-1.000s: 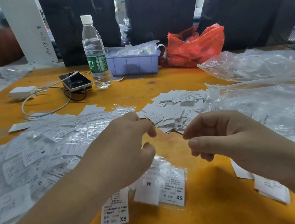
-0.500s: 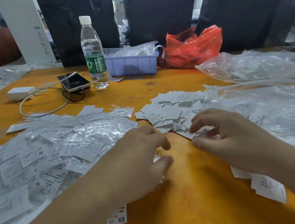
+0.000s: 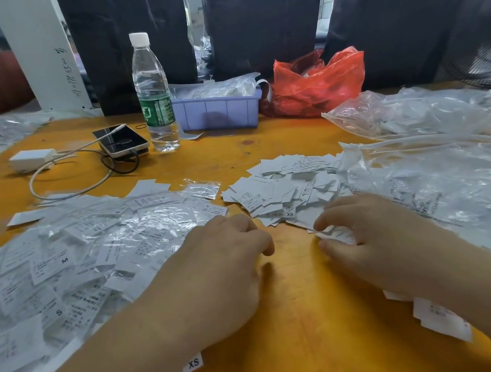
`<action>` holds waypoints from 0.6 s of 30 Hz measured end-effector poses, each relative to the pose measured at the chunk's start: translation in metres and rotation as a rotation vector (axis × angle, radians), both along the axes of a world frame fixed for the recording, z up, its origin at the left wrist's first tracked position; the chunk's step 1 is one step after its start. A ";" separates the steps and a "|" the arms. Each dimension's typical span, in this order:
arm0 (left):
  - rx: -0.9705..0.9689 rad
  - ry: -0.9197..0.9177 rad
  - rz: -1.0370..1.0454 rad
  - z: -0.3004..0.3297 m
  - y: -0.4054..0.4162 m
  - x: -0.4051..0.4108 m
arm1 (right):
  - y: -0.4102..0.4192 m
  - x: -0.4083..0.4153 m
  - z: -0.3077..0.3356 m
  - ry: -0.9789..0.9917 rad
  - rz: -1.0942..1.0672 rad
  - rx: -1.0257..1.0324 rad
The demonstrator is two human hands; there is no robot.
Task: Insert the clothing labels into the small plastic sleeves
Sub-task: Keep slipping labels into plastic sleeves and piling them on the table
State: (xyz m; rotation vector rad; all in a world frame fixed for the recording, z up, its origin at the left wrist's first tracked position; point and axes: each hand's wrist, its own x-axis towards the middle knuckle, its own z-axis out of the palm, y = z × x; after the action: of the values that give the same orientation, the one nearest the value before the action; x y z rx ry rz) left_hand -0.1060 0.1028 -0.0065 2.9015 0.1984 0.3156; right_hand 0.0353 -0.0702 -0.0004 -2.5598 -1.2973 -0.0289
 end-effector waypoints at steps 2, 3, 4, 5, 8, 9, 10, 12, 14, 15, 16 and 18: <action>-0.028 0.005 -0.038 0.000 -0.003 0.000 | 0.000 0.002 -0.001 -0.011 -0.003 0.059; -0.042 0.011 -0.051 0.000 -0.003 -0.001 | 0.000 0.002 -0.002 -0.016 0.003 0.075; -0.056 0.017 -0.058 0.000 -0.004 0.000 | 0.001 0.002 -0.003 -0.024 0.010 0.084; -0.067 0.022 -0.065 0.000 -0.004 0.000 | 0.001 0.002 -0.004 -0.029 0.020 0.089; -0.089 0.028 -0.077 0.000 -0.005 0.000 | 0.002 0.003 -0.006 -0.046 0.028 0.060; -0.091 0.029 -0.081 0.000 -0.006 0.000 | 0.002 0.003 -0.006 -0.044 0.033 0.052; -0.092 0.032 -0.085 0.000 -0.007 -0.001 | 0.002 0.004 -0.006 -0.042 0.037 0.043; -0.095 0.038 -0.095 0.000 -0.008 -0.001 | 0.002 0.004 -0.005 -0.044 0.034 0.047; -0.093 0.038 -0.096 0.001 -0.009 -0.002 | 0.003 0.003 -0.004 -0.030 0.018 0.072; -0.092 0.038 -0.095 0.001 -0.009 -0.002 | 0.003 0.004 -0.004 -0.013 0.006 0.088; -0.089 0.039 -0.096 0.002 -0.009 -0.002 | 0.004 0.004 -0.004 0.009 -0.010 0.102; -0.085 0.049 -0.099 0.002 -0.009 -0.002 | 0.003 0.004 -0.001 0.081 -0.022 0.161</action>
State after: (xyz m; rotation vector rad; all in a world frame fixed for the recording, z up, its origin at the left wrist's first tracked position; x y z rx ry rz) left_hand -0.1079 0.0939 -0.0046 2.8250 0.0743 0.2148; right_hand 0.0390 -0.0672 -0.0017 -2.4131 -1.1873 -0.0320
